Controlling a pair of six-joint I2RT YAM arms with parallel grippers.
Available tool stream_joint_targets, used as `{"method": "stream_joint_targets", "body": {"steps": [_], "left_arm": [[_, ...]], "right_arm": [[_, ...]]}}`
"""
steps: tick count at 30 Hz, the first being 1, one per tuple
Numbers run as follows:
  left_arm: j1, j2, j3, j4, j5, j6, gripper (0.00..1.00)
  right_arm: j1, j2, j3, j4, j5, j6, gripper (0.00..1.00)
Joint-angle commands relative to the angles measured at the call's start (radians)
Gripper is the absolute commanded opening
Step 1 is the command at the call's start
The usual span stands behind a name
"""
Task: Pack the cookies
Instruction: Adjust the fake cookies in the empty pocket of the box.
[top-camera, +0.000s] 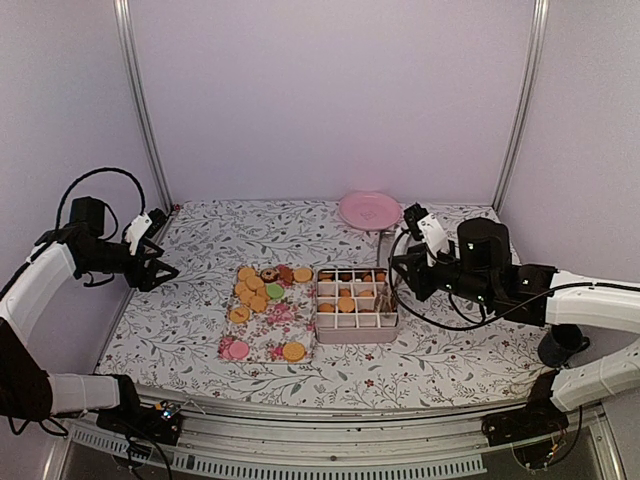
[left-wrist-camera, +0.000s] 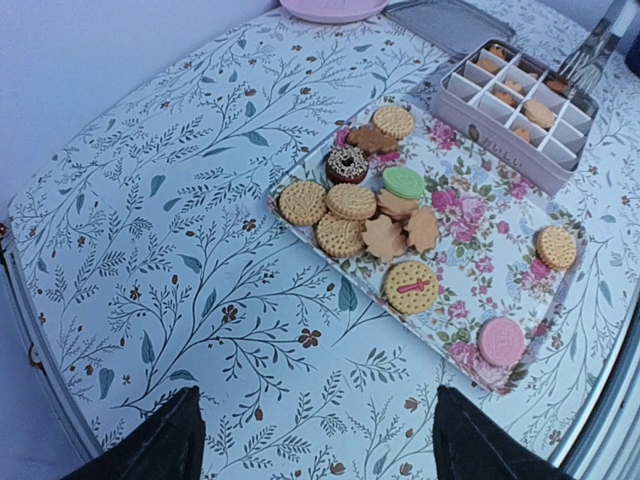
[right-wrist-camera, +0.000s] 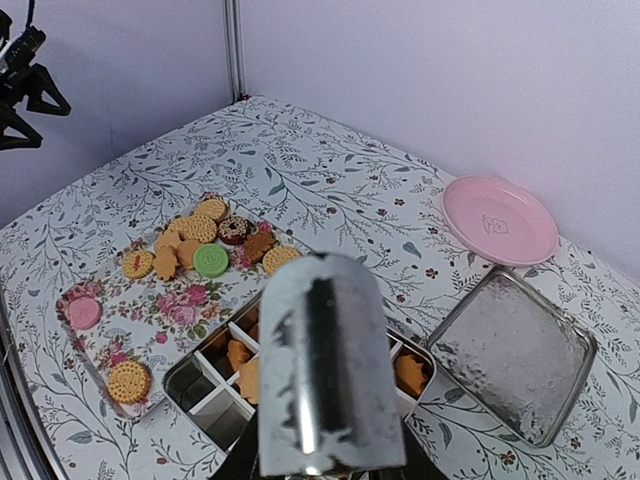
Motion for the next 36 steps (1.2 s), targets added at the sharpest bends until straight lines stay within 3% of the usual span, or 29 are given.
{"method": "stream_joint_targets", "body": {"steps": [1,19,24,36], "left_arm": [[0.009,-0.013,0.006,-0.002,0.012,-0.006,0.79],[0.009,-0.010,0.011,-0.004,0.013,-0.010,0.79],[0.009,-0.010,0.011,-0.003,0.009,-0.011,0.79],[0.010,-0.012,0.012,-0.007,0.005,-0.006,0.79]], "right_arm": [[-0.003,-0.039,0.056,0.005,0.030,-0.049,0.28],[-0.004,-0.023,0.104,0.015,-0.006,-0.075,0.29],[0.014,0.029,0.132,0.072,-0.073,-0.026,0.31],[0.093,0.190,0.186,0.149,-0.038,0.007,0.37]]}}
